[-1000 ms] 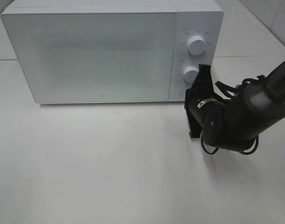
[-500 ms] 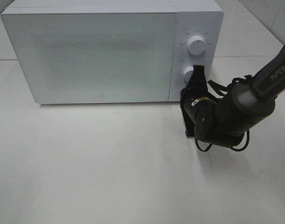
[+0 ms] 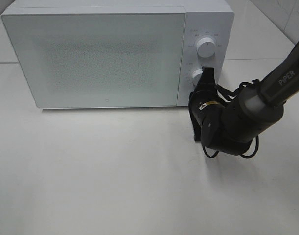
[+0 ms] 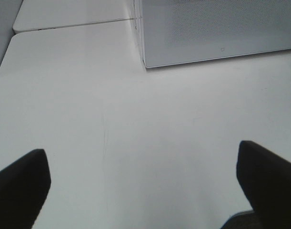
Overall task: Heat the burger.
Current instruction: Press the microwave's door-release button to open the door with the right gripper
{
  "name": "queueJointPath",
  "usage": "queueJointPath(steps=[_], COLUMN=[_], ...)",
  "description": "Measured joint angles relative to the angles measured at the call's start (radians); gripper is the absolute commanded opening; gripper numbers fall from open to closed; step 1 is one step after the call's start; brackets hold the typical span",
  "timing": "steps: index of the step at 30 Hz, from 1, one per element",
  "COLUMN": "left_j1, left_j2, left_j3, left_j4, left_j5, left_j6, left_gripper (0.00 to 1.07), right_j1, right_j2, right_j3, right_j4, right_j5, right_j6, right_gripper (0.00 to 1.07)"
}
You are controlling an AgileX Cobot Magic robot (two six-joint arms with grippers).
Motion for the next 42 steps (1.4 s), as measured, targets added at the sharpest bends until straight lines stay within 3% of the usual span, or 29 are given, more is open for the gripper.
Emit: queueJointPath(steps=[9,20,35,42], left_j1=[0.0,0.0,0.0,0.0], left_j2=[0.0,0.0,0.0,0.0], left_j3=[0.0,0.0,0.0,0.0], left_j4=[0.0,0.0,0.0,0.0], left_j5=[0.0,0.0,0.0,0.0], left_j6=[0.0,0.0,0.0,0.0], left_gripper=[1.0,1.0,1.0,1.0], right_j1=[0.017,0.018,0.012,-0.021], right_j2=[0.043,0.043,0.025,-0.04], right_j3=[-0.064,-0.072,-0.073,-0.039], right_j4=[0.098,0.113,0.111,0.039], right_j5=[-0.021,0.003,0.074,0.193], right_j6=[-0.024,-0.044,-0.071,-0.159], right_gripper=[0.0,0.0,0.0,0.0])
